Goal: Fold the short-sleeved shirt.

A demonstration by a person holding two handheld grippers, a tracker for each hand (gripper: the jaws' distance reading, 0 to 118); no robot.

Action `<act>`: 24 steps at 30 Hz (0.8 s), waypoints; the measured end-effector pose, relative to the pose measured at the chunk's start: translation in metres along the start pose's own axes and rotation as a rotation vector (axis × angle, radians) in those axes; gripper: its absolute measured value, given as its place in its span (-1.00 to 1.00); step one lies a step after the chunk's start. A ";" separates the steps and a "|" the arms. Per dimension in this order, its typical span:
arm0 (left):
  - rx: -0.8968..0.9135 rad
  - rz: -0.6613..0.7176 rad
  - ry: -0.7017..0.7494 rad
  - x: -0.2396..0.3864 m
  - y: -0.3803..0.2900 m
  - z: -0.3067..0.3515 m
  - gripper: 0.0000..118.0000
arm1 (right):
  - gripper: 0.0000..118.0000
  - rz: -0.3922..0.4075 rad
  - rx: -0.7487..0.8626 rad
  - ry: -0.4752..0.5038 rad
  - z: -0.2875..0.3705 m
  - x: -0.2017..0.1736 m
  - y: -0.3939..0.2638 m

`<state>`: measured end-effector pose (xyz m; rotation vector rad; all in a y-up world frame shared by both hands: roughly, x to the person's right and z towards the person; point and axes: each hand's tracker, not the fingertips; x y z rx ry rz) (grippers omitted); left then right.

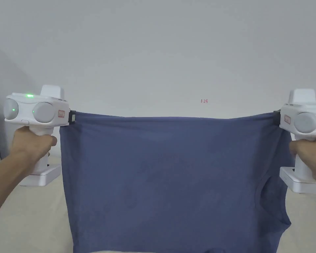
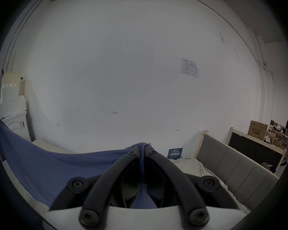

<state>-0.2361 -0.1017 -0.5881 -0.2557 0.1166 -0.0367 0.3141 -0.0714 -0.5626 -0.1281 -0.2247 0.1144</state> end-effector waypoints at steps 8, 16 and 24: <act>0.017 0.011 0.012 0.002 0.002 -0.024 -1.00 | -0.97 0.022 0.031 0.000 -0.023 -0.011 0.000; 0.002 -0.013 0.004 -0.003 -0.037 0.006 -1.00 | -0.97 0.046 -0.001 0.006 0.006 -0.011 -0.036; -0.030 -0.027 -0.027 -0.009 -0.095 0.060 -1.00 | -0.97 0.081 -0.030 0.011 0.077 0.001 -0.088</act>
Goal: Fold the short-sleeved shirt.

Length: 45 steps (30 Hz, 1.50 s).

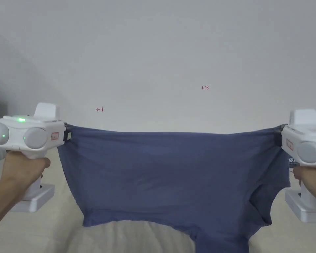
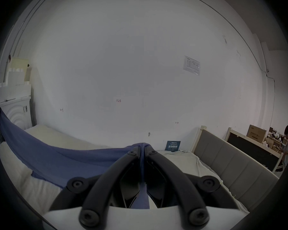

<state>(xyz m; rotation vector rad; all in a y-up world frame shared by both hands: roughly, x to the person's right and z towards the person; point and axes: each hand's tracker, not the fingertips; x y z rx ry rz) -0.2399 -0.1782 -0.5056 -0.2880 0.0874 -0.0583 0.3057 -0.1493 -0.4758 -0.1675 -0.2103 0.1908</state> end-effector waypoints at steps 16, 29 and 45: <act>-0.046 0.065 -0.057 -0.028 -0.148 0.145 -1.00 | -0.97 0.024 -0.066 0.032 0.160 0.017 -0.131; -0.196 -0.005 -0.066 -0.042 -0.299 0.228 -1.00 | -0.97 0.079 -0.251 0.011 0.284 -0.001 -0.281; -0.433 0.062 -0.052 -0.038 -0.401 0.273 -1.00 | -0.97 0.083 -0.564 0.002 0.332 -0.019 -0.400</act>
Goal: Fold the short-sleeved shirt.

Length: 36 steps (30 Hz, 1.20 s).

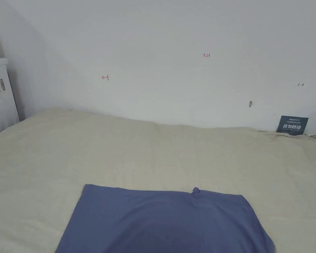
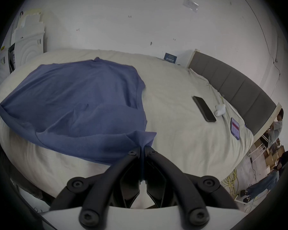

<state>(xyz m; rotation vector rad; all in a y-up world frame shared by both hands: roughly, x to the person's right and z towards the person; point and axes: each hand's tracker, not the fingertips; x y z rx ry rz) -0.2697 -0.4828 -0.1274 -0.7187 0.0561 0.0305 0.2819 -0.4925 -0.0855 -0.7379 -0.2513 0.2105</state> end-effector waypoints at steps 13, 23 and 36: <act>-0.091 -0.093 0.030 0.011 -0.008 -0.027 -0.85 | -0.71 -0.042 -0.105 0.046 -0.008 -0.008 0.002; 0.216 0.051 -0.051 0.010 0.015 0.027 0.39 | -0.01 -0.142 0.146 0.124 0.024 -0.013 0.034; 0.392 -0.015 -0.044 0.070 0.059 0.023 -1.00 | -0.99 -0.170 0.401 0.190 0.026 -0.062 0.086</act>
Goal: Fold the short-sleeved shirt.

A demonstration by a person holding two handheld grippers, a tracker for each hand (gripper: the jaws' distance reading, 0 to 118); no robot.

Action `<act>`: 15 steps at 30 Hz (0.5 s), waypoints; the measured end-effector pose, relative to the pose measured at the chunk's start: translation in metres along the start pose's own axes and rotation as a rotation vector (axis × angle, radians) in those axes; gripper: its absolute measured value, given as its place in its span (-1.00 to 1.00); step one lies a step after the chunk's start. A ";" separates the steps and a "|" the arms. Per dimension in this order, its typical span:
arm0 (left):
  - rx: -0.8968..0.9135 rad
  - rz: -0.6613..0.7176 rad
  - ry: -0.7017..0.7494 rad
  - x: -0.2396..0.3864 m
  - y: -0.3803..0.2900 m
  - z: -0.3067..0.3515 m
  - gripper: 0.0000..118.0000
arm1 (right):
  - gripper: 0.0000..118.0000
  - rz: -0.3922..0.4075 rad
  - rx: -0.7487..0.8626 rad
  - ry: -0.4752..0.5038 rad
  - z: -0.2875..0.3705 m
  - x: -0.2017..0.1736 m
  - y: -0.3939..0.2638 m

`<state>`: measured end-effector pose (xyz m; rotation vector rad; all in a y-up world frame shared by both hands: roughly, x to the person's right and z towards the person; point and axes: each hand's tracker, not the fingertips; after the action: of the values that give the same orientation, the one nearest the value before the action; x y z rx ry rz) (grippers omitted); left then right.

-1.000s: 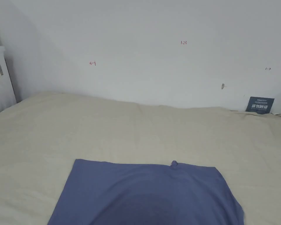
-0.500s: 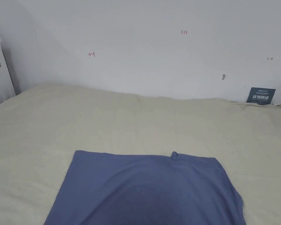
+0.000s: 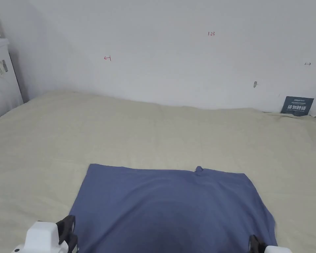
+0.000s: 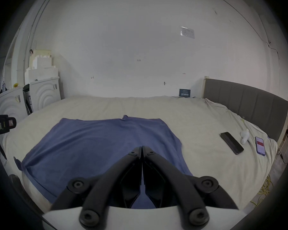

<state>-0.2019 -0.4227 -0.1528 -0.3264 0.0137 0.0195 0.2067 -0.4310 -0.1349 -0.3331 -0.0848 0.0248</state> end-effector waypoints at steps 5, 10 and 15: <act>-0.064 0.012 -0.002 0.010 0.002 0.002 -1.00 | -0.99 0.050 0.029 0.004 0.002 -0.013 0.007; -0.258 0.059 0.032 -0.022 0.000 -0.011 -1.00 | -0.99 0.047 0.004 0.023 0.002 -0.014 0.006; -0.428 0.111 0.027 -0.067 -0.008 -0.040 -1.00 | -0.99 0.052 -0.006 0.032 0.002 -0.013 0.000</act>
<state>-0.2691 -0.4446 -0.1870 -0.7534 0.0546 0.1289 0.1933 -0.4309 -0.1340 -0.3411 -0.0446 0.0711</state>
